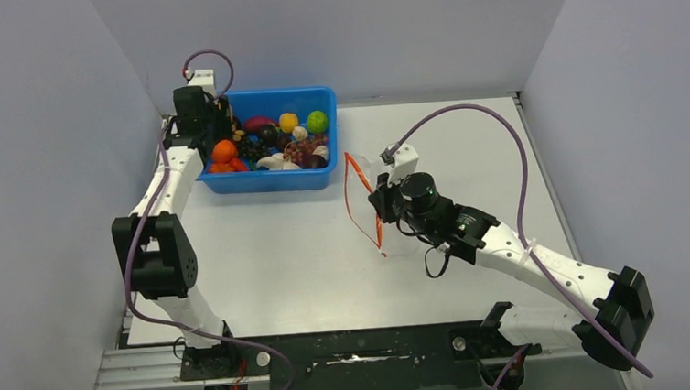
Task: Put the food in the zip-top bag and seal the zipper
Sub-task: Pick up the fake vegetable from the bin.
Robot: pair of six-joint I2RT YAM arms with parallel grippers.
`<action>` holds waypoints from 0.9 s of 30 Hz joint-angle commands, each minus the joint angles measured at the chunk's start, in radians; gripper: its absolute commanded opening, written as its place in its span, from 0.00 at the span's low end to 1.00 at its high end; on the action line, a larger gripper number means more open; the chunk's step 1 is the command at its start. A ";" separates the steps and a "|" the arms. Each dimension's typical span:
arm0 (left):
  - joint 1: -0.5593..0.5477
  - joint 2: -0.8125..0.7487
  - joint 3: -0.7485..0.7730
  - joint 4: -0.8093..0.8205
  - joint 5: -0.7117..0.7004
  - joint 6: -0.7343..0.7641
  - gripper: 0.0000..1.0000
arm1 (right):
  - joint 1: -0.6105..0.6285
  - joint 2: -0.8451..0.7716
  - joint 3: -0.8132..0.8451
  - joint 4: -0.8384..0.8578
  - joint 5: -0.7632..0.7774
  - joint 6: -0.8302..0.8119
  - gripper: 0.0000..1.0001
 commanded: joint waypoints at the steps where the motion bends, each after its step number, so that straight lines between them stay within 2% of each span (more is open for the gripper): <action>1: 0.041 0.073 0.100 0.104 0.001 -0.001 0.67 | -0.007 -0.041 0.033 0.049 0.011 0.006 0.00; 5: 0.071 0.160 0.187 0.104 0.072 -0.044 0.71 | -0.009 -0.036 0.041 0.042 0.019 0.018 0.00; 9: 0.089 0.211 0.197 0.182 0.083 -0.080 0.71 | -0.010 -0.029 0.046 0.041 0.032 0.025 0.00; 15: 0.116 0.275 0.232 0.275 0.178 -0.147 0.71 | -0.010 -0.013 0.054 0.033 0.026 0.028 0.00; 27: 0.117 0.400 0.331 0.311 0.184 -0.154 0.72 | -0.014 -0.006 0.064 0.038 0.050 0.022 0.00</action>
